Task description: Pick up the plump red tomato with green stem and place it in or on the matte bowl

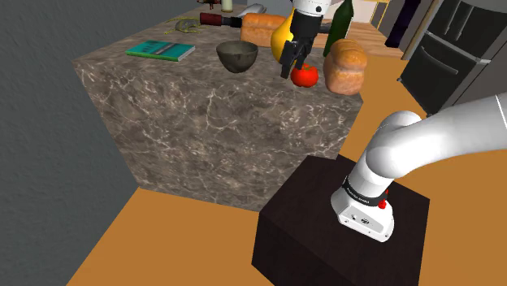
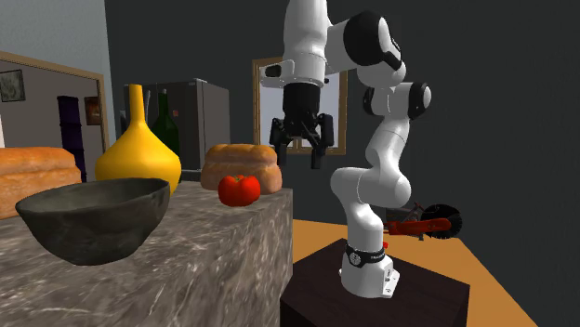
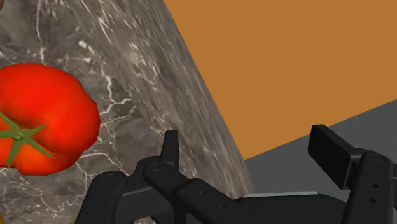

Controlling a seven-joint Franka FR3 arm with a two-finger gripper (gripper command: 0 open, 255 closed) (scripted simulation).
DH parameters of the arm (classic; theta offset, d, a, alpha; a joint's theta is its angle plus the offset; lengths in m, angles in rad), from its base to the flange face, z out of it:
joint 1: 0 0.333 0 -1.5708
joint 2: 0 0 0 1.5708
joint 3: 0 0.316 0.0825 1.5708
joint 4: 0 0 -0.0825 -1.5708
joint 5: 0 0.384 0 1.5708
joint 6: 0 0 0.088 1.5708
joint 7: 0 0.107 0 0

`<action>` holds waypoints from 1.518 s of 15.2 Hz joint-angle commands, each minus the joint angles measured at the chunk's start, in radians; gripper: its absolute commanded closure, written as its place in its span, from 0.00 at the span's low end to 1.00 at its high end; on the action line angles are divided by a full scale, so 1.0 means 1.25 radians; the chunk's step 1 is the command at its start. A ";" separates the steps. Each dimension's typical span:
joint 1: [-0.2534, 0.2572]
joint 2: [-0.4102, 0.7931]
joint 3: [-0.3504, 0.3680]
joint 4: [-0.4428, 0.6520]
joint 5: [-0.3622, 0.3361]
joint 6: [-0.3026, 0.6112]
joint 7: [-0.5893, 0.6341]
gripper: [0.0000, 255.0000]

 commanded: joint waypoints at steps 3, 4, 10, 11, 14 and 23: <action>0.016 -0.061 0.020 -0.071 -0.095 0.028 -0.093 0.00; 0.023 -0.094 0.027 -0.110 -0.143 0.046 -0.141 0.00; 0.059 -0.328 0.000 -0.361 -0.463 0.211 -0.449 0.00; 0.059 -0.370 -0.022 -0.401 -0.525 0.250 -0.506 0.00; 0.042 -0.459 -0.099 -0.484 -0.684 0.358 -0.647 0.00; -0.017 -0.364 -0.163 -0.502 -0.777 0.485 -0.609 0.00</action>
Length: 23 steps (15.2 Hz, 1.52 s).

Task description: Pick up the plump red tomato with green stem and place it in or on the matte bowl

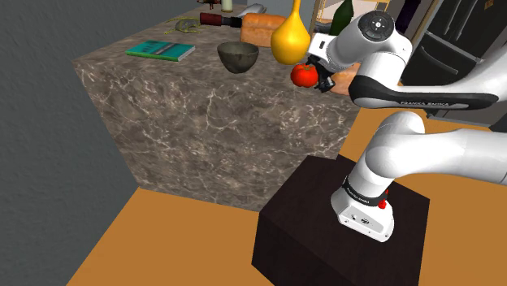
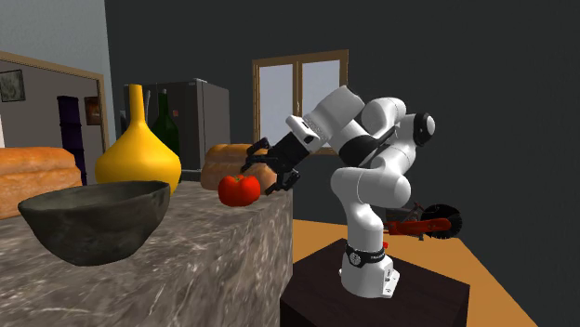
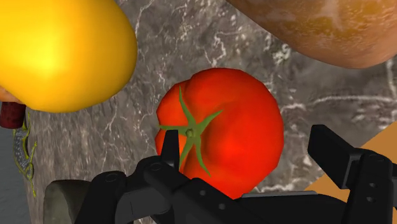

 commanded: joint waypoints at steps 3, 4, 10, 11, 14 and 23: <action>-0.003 0.006 -0.004 0.000 -0.006 0.008 0.002 0.00; -0.003 0.006 -0.004 0.000 -0.006 0.008 0.002 0.00; -0.004 0.006 -0.004 0.000 -0.006 0.008 0.002 1.00; -0.003 0.006 -0.004 0.000 -0.006 0.007 0.002 1.00; -0.004 0.005 -0.004 -0.001 -0.006 0.008 0.002 1.00; 0.023 0.005 0.010 0.068 0.041 -0.055 -0.042 1.00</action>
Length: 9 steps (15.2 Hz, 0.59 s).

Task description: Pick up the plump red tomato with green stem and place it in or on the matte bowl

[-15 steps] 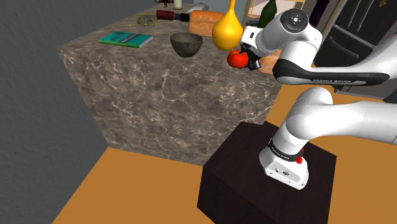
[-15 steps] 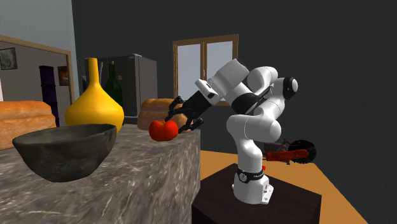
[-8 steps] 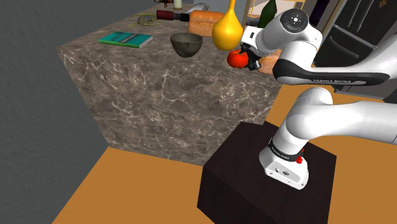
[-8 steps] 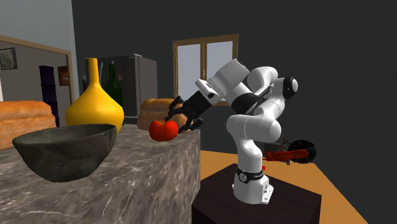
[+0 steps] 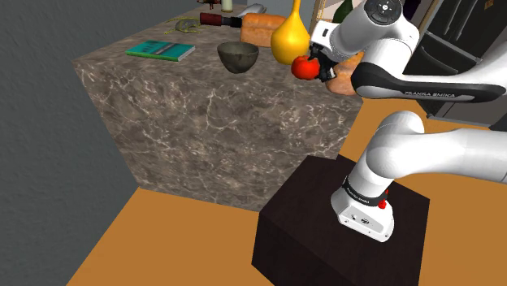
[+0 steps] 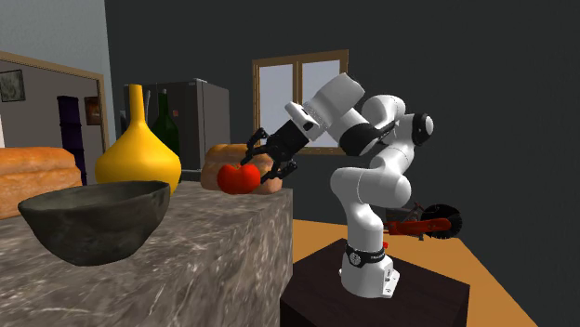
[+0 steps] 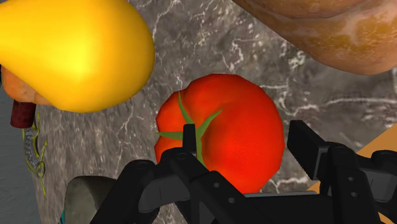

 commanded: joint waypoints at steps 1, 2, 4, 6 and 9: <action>0.006 0.003 0.004 0.021 0.012 -0.016 -0.011 1.00; 0.009 0.004 0.006 0.031 0.017 -0.025 -0.017 1.00; 0.015 0.007 0.009 0.052 0.028 -0.040 -0.028 1.00; 0.020 0.011 0.013 0.073 0.038 -0.056 -0.038 1.00; 0.027 0.019 0.018 0.106 0.052 -0.078 -0.053 1.00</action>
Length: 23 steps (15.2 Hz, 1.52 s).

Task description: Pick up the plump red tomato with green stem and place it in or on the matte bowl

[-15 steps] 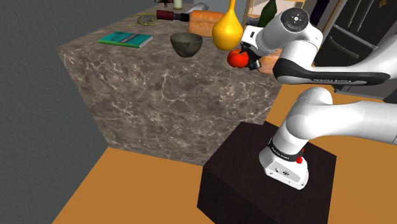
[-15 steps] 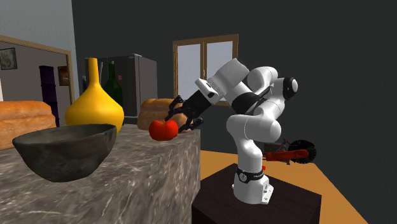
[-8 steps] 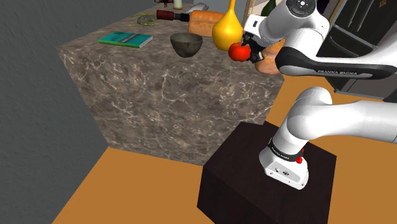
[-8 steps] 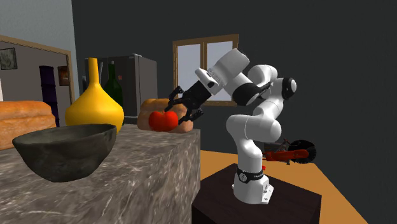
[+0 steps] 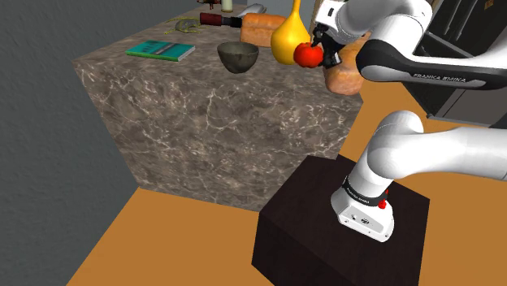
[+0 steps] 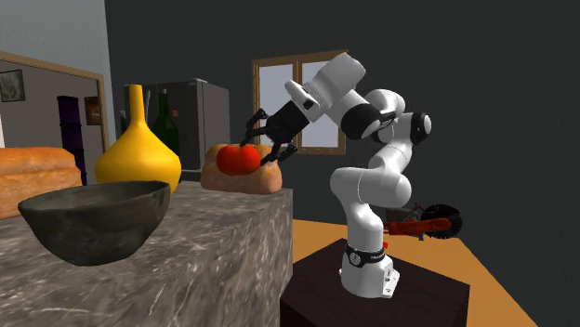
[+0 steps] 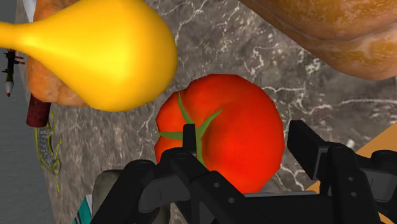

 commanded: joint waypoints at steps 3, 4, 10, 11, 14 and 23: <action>0.008 0.013 0.007 0.046 0.018 -0.029 -0.020 1.00; 0.010 0.016 0.008 0.057 0.022 -0.036 -0.025 1.00; 0.019 0.038 0.018 0.126 0.045 -0.077 -0.053 1.00; 0.020 0.042 0.019 0.138 0.049 -0.084 -0.058 1.00; 0.023 0.055 0.023 0.174 0.059 -0.103 -0.071 1.00; 0.026 0.273 0.058 0.310 0.061 -0.050 0.001 1.00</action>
